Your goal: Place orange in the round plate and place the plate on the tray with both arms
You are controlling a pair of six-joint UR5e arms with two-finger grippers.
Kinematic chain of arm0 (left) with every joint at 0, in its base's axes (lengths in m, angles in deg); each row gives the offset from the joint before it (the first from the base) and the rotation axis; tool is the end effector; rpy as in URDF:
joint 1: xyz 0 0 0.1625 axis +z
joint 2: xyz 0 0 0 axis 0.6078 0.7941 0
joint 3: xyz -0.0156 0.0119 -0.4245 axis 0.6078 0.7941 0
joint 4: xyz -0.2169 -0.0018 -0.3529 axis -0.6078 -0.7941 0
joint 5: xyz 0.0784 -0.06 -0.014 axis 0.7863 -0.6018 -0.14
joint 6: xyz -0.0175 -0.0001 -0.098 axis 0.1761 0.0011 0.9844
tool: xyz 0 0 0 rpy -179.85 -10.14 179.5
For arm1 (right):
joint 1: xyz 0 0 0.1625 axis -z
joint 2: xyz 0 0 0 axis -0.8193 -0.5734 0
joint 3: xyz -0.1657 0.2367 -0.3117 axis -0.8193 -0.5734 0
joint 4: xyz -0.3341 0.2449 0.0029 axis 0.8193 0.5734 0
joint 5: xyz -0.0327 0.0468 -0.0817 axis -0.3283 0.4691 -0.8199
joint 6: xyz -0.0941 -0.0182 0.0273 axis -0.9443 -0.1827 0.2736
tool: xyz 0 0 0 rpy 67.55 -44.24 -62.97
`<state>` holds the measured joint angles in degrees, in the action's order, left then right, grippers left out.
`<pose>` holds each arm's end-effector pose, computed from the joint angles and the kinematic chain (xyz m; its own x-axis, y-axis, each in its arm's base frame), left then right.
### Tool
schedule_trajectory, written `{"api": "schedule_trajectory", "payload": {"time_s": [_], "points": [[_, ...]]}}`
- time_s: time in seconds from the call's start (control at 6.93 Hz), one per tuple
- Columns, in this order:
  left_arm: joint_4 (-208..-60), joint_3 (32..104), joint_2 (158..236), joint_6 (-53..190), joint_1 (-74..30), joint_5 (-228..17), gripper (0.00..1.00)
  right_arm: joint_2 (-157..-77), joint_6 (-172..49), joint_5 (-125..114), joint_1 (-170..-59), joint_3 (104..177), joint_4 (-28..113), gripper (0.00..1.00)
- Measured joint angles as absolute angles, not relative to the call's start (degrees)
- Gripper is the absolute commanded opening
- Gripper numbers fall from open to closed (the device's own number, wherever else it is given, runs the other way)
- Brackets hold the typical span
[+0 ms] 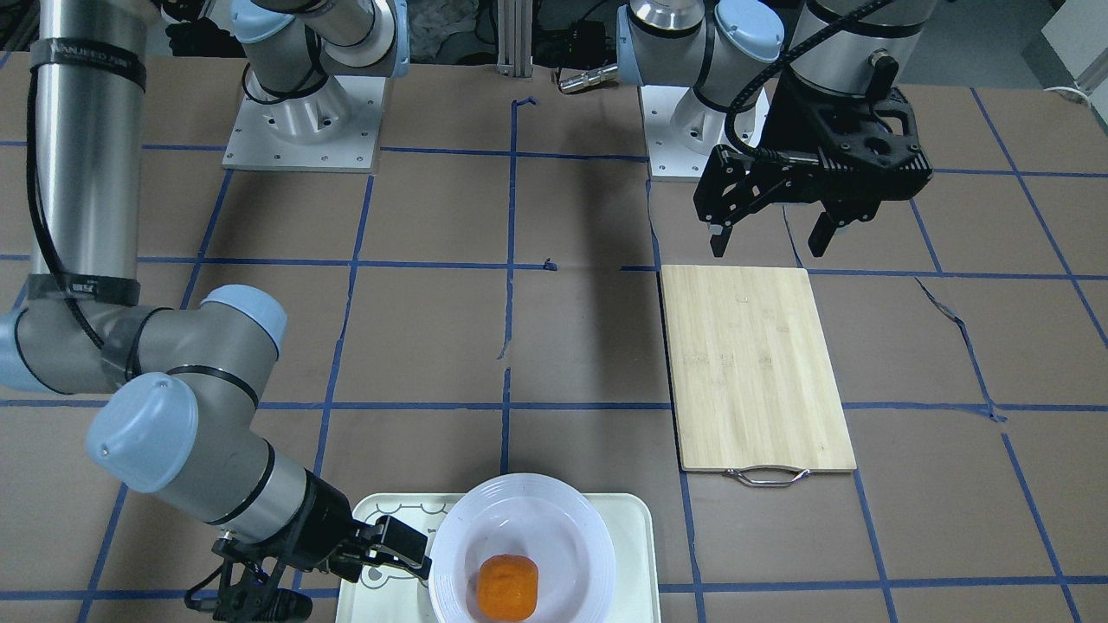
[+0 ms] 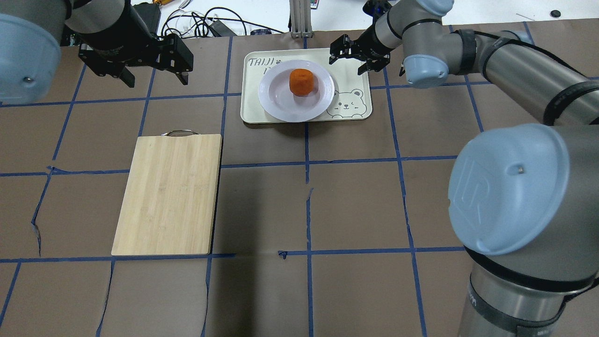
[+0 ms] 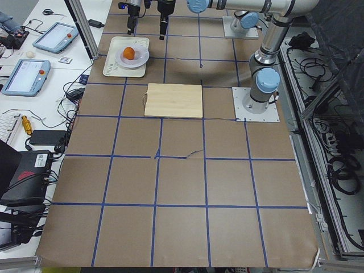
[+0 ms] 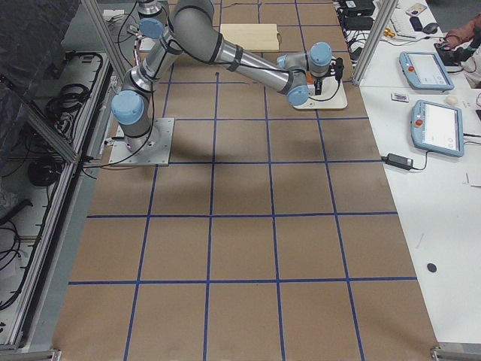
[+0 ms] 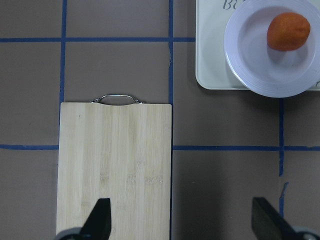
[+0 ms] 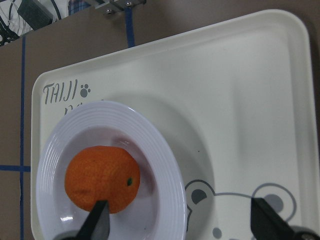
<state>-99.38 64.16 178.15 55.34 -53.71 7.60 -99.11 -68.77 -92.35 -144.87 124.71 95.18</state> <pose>-0.1410 -0.5111 0.5197 -0.9997 -0.0162 -0.0184 -0.0127 0.9838 -0.1788 0.1755 -0.7363 0.2687 -0.8855 0.0487 -0.4621 0.1467 0.9729 -0.1785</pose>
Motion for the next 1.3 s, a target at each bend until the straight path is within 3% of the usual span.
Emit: {"api": "schedule_trajectory", "payload": {"time_s": [0.58,1.01,1.3], "points": [[-99.38,64.3,178.11,55.31,-53.77,7.6,1.0,-118.92,-69.16,-108.81,-144.61,127.84,64.14,1.0],[-99.38,64.31,178.14,55.31,-53.72,7.6,1.0,-131.18,-68.64,-115.56,-144.98,135.77,55.57,1.0],[-99.38,64.31,178.15,55.26,-53.71,7.6,1.0,-134.3,-68.6,-116.17,-145.17,137.05,53.03,1.0]]}}
